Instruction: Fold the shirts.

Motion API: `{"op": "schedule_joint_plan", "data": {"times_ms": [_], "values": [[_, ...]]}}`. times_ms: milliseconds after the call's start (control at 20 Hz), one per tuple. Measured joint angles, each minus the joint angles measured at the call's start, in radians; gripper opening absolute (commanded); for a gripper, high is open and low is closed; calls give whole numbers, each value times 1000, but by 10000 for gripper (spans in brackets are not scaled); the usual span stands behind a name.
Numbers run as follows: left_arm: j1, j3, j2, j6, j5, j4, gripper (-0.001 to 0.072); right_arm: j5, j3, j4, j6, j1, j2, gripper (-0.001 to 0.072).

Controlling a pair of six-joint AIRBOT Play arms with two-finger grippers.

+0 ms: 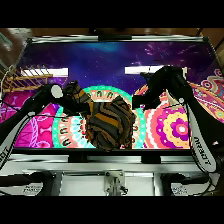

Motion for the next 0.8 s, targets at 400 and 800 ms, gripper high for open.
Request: {"op": "schedule_joint_plan", "data": {"times_ms": [400,800], "values": [[7,-11,-34,32,90,-63,60,19,-1,77,-37,0,-144,669],[31,-10,26,128,77,-68,59,95,-1,151,-51,0,-227,75]]}}
